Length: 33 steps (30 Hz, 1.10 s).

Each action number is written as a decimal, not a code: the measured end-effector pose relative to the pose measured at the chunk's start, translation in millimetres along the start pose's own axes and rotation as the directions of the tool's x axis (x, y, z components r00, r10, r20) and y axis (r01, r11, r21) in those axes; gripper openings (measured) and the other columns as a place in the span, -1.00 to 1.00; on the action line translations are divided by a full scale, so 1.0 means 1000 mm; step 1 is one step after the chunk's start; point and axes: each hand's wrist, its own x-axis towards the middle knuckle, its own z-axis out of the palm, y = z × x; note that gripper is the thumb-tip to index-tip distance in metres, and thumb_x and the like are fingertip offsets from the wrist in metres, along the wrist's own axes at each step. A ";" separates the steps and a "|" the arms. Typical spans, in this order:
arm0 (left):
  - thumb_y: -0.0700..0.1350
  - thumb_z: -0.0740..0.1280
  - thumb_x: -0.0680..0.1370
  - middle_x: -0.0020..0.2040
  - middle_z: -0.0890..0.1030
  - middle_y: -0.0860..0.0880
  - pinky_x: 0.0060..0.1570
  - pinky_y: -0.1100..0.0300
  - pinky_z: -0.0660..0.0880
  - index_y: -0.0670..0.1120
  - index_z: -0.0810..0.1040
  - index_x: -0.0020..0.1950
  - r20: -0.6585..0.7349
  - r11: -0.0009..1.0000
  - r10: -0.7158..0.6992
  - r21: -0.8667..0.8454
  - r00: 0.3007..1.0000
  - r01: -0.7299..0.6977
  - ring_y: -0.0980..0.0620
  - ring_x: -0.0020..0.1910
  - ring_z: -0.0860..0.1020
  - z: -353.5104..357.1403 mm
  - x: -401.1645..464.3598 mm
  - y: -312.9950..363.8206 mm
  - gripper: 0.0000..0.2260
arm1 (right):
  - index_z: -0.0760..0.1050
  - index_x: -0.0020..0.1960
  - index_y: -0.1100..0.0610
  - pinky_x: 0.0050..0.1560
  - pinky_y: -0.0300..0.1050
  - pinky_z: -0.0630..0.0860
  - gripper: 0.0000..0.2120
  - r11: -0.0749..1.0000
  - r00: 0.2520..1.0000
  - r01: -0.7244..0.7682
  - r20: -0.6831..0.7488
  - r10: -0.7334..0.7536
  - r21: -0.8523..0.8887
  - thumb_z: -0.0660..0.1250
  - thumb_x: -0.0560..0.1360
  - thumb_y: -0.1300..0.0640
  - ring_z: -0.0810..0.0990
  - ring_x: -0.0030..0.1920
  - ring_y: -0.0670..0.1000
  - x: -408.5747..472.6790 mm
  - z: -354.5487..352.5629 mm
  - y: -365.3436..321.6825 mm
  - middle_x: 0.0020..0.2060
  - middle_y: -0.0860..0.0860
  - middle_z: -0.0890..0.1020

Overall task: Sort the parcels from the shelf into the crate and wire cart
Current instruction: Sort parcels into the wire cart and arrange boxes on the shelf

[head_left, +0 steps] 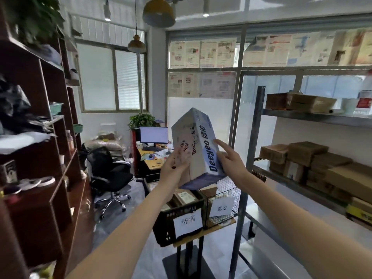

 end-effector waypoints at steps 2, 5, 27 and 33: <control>-0.04 0.52 0.53 0.43 0.47 0.12 0.20 0.15 0.55 0.12 0.39 0.54 -0.041 0.999 0.007 0.039 0.999 -0.006 0.09 0.36 0.48 -0.021 0.003 -0.006 -0.39 | 0.44 0.44 -0.07 0.10 0.26 0.63 -0.67 0.997 1.000 0.019 -0.002 -0.019 -0.080 0.16 0.72 0.13 0.69 0.07 0.23 0.003 0.020 0.006 0.10 0.20 0.69; -0.03 0.60 0.44 0.24 0.55 0.21 0.15 0.09 0.60 0.11 0.39 0.51 -0.128 0.997 -0.006 0.069 0.992 0.015 0.09 0.22 0.56 -0.046 0.008 -0.008 -0.31 | 0.43 0.49 -0.07 0.23 0.22 0.58 -0.59 0.988 0.998 0.013 0.057 -0.005 -0.152 0.24 0.67 -0.11 0.62 0.22 0.14 0.009 0.048 0.010 0.26 0.06 0.63; 0.02 0.53 0.50 0.22 0.67 0.04 0.23 -0.14 0.57 0.28 0.36 0.50 -0.134 0.990 -0.137 0.024 0.981 0.142 0.00 0.13 0.67 -0.081 0.194 -0.090 -0.37 | 0.41 0.39 -0.30 0.09 0.08 0.63 -0.62 0.942 0.911 -0.317 0.308 0.272 0.106 0.35 0.60 -0.13 0.66 0.12 0.00 0.207 0.086 0.117 0.14 -0.11 0.68; -0.01 0.50 0.53 0.37 0.54 0.16 0.25 -0.04 0.53 0.22 0.33 0.52 -0.079 0.989 -0.147 0.019 0.986 0.149 0.12 0.12 0.62 -0.025 0.269 -0.128 -0.39 | 0.43 0.44 -0.28 0.03 0.10 0.66 -0.51 0.928 0.902 -0.359 0.293 0.317 0.102 0.43 0.53 -0.17 0.67 0.14 0.04 0.278 0.034 0.165 0.15 -0.10 0.70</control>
